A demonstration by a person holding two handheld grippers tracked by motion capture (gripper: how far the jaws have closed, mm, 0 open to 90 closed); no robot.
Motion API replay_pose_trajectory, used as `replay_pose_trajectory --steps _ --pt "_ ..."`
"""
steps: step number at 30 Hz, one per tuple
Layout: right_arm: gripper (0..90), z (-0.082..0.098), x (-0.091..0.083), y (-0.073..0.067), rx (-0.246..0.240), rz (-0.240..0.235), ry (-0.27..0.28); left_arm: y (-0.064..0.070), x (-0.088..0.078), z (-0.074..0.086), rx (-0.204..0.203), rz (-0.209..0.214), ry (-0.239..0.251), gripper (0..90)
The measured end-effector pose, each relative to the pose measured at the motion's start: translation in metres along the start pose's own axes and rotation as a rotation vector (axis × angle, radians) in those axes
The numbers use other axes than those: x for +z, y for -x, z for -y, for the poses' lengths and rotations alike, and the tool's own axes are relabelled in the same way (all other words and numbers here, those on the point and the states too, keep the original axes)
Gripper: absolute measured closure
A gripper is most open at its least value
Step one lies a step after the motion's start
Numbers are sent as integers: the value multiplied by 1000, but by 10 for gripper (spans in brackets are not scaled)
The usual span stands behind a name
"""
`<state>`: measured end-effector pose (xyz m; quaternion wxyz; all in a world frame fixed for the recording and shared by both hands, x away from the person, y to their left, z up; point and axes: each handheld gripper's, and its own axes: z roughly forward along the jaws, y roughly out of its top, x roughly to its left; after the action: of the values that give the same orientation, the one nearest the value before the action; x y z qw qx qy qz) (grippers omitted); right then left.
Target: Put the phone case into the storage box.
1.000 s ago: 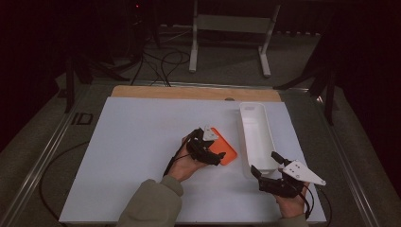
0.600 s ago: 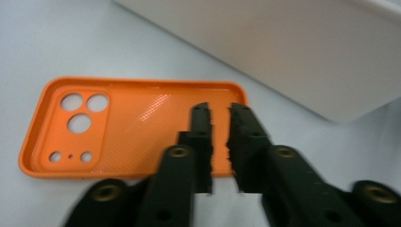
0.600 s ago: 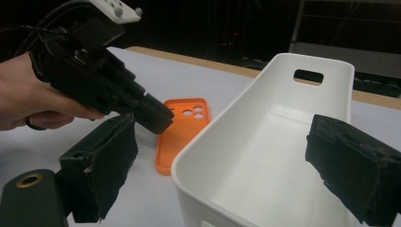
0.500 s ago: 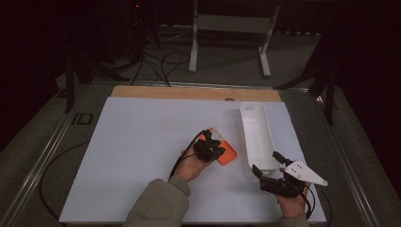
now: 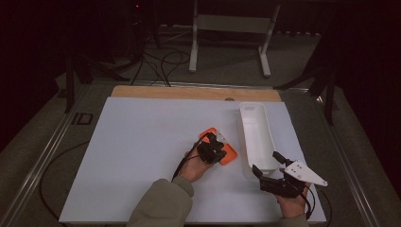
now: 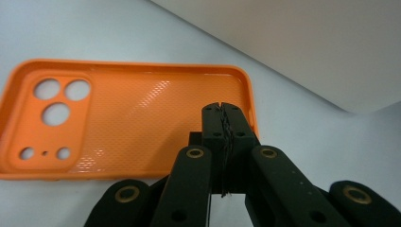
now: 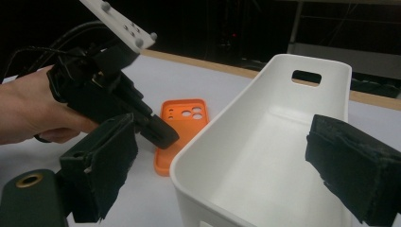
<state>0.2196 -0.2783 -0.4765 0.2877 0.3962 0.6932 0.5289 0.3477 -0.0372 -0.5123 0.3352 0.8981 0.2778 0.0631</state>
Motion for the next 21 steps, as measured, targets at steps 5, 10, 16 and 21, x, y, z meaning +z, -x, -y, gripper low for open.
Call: replay_pose_trajectory --steps 5,10,16,21 --pt "92 0 0 0 0 1 -1 5 7 1 12 20 -22 900" --pt "92 0 0 0 -1 2 -1 10 13 3 16 35 -39 900" --pt "92 0 -1 0 1 4 -1 8 13 5 8 29 -57 900" --pt "92 0 -1 0 3 5 1 5 7 10 2 24 -70 900"
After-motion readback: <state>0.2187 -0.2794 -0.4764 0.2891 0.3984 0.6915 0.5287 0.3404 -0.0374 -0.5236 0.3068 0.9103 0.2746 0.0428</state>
